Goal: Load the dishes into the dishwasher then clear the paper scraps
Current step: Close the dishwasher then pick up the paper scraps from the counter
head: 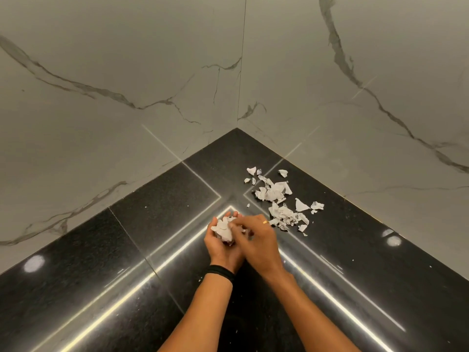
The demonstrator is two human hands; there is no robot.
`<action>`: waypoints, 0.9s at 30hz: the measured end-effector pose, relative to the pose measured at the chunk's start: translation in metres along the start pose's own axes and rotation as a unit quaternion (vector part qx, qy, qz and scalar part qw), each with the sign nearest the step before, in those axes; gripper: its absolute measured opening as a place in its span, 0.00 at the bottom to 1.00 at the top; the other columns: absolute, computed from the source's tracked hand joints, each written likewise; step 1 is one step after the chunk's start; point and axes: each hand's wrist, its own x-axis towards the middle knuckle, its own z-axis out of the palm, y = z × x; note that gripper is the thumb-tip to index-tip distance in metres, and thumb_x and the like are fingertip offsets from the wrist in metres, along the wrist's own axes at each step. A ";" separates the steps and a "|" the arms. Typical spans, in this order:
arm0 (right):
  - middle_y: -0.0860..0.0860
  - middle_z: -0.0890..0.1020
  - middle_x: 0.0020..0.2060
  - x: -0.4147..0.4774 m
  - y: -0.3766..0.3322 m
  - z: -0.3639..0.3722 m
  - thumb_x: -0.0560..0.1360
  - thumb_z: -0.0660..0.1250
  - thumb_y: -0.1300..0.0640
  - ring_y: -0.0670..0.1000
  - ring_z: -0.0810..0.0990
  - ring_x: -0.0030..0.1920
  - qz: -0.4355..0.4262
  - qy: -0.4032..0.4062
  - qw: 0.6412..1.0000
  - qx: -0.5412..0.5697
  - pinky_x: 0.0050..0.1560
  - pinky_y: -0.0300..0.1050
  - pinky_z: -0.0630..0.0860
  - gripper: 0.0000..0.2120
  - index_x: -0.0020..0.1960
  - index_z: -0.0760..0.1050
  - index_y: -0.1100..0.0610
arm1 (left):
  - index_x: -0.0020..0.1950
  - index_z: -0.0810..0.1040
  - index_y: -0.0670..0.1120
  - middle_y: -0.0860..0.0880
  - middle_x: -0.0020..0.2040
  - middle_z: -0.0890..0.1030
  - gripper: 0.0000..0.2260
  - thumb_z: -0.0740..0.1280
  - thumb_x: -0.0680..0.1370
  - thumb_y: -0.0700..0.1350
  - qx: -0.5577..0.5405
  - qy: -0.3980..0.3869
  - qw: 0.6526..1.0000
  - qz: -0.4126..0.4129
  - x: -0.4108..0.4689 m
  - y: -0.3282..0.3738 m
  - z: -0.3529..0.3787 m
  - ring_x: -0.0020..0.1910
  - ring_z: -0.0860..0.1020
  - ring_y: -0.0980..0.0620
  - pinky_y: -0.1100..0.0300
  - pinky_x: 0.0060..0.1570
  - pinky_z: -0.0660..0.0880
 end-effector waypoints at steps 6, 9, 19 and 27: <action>0.48 0.83 0.54 0.071 0.055 0.005 0.78 0.70 0.58 0.48 0.80 0.52 0.068 -0.060 0.990 -0.105 0.56 0.46 0.77 0.13 0.62 0.81 0.53 | 0.60 0.80 0.40 0.40 0.59 0.80 0.19 0.65 0.77 0.51 -0.008 0.007 1.000 0.011 0.008 0.012 0.002 0.57 0.79 0.43 0.50 0.71 0.69; 0.53 0.82 0.51 0.087 0.081 0.019 0.77 0.67 0.62 0.55 0.79 0.53 0.007 -0.150 0.961 -0.232 0.53 0.50 0.75 0.12 0.58 0.82 0.56 | 0.64 0.77 0.39 0.39 0.64 0.79 0.20 0.64 0.80 0.51 0.010 0.034 0.999 0.026 0.008 0.018 0.001 0.61 0.78 0.41 0.49 0.68 0.71; 0.44 0.86 0.47 0.034 0.044 0.004 0.75 0.72 0.64 0.41 0.83 0.47 0.154 0.005 0.985 0.083 0.53 0.40 0.81 0.13 0.57 0.83 0.53 | 0.59 0.79 0.40 0.40 0.56 0.80 0.17 0.63 0.80 0.52 0.085 0.046 0.995 0.028 0.012 0.015 -0.005 0.53 0.80 0.43 0.50 0.62 0.73; 0.41 0.85 0.47 0.027 0.003 -0.014 0.75 0.74 0.60 0.41 0.82 0.52 0.070 -0.058 0.992 0.085 0.53 0.32 0.75 0.11 0.55 0.85 0.49 | 0.63 0.78 0.41 0.40 0.58 0.80 0.20 0.65 0.78 0.53 0.121 0.020 0.992 0.004 0.007 0.000 -0.003 0.61 0.77 0.41 0.49 0.71 0.67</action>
